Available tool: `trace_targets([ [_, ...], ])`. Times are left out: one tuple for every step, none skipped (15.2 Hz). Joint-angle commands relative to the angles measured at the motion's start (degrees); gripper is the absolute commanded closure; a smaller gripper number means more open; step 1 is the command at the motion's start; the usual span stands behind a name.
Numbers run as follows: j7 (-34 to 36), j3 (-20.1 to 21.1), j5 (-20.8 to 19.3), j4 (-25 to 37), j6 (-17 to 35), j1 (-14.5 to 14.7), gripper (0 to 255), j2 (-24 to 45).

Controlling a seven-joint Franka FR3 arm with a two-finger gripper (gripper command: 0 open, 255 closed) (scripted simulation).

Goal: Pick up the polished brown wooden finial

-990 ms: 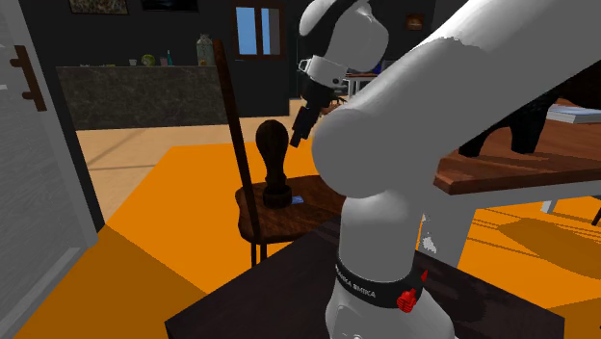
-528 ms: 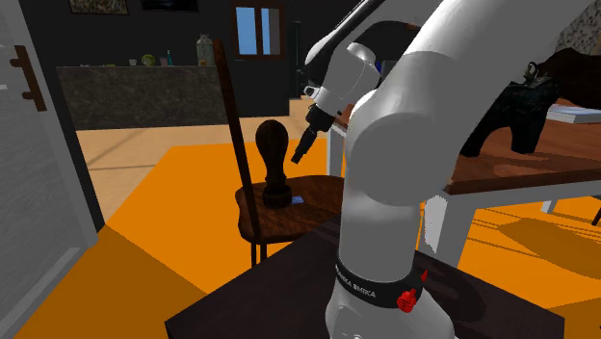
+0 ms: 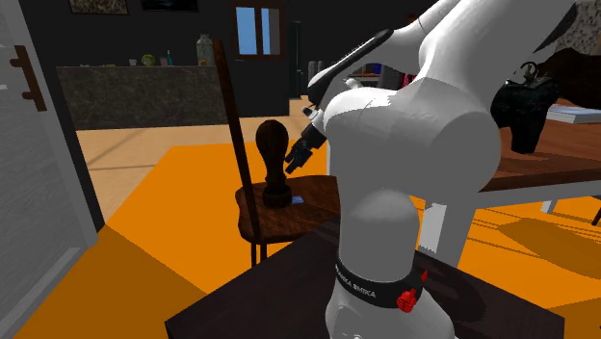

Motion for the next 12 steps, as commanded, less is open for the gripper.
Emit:
trace_targets([
  [-3.0,-4.6,-1.2,5.1,-0.7,6.1,0,-5.1],
  [-4.5,-6.0,-1.7,7.8,-1.5,8.3,0,-7.7],
  [-4.9,-6.3,-1.9,8.7,-1.8,8.9,0,-8.5],
  [-5.2,-7.0,-2.1,8.8,-1.4,9.4,0,-8.9],
  [-5.4,-7.6,-2.4,9.0,-1.0,9.9,0,-9.3],
  [-5.6,-8.3,-2.6,9.2,-0.7,10.3,0,-9.8],
  [-5.8,-8.9,-2.8,9.4,-0.3,10.8,0,-10.2],
  [-6.1,-9.6,-3.0,9.6,0.0,11.2,0,-10.7],
  [-6.3,-10.2,-3.3,9.9,0.4,11.6,0,-11.1],
  [-6.7,-11.2,-3.6,10.2,0.9,12.3,0,-11.9],
  [-6.7,-11.2,-3.6,10.2,0.9,12.3,0,-11.9],
  [-6.7,-11.2,-3.5,10.2,0.9,12.3,0,-11.9],
])
